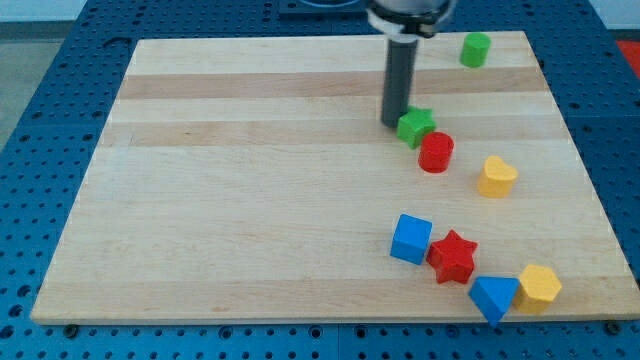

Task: Slide green star closer to green circle

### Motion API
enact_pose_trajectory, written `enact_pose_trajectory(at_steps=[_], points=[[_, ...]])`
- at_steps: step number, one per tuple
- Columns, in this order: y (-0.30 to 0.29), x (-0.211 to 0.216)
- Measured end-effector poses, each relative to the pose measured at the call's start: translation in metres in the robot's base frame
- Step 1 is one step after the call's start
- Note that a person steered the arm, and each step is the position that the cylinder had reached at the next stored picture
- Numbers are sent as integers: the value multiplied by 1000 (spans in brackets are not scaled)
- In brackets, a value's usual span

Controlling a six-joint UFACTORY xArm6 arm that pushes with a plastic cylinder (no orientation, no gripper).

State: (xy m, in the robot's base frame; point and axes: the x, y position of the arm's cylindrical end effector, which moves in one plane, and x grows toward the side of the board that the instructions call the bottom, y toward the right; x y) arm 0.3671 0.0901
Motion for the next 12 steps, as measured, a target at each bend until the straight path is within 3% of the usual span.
enact_pose_trajectory(at_steps=[3,5,7,10,12], points=[[-69,22],[-69,28],[-66,63],[-3,26],[-34,67]])
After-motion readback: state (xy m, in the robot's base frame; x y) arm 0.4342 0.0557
